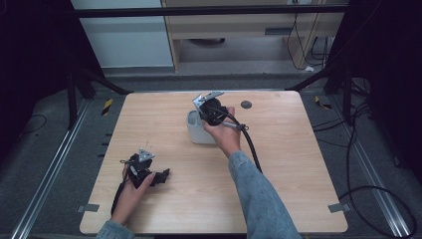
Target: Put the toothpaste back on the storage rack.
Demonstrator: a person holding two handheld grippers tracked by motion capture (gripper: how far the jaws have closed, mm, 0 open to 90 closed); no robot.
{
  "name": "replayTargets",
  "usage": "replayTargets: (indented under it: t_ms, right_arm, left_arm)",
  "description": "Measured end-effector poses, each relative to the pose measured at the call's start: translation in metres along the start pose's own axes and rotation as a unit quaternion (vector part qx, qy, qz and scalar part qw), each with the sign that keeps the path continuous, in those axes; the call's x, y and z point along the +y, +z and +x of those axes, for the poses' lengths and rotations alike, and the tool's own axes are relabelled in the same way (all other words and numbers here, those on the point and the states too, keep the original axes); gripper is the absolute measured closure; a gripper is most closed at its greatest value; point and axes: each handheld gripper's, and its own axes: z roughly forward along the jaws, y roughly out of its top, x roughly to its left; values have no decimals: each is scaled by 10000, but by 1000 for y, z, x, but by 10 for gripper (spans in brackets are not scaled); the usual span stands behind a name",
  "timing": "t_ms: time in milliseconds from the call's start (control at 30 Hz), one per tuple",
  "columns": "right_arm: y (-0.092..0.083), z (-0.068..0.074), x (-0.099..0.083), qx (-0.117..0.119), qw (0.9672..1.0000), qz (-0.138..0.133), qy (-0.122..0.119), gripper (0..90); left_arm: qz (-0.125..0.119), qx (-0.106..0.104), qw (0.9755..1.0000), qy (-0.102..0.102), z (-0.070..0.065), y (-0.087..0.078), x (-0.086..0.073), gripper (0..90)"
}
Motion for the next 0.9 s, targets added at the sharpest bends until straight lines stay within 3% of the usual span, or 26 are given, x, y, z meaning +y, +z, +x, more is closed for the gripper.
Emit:
replayTargets:
  t_ms: [900]
  right_arm:
    - [5,0,3,-37,9999,43,97,776]
  left_arm:
    - [4,0,10000,4,0,0,0,0]
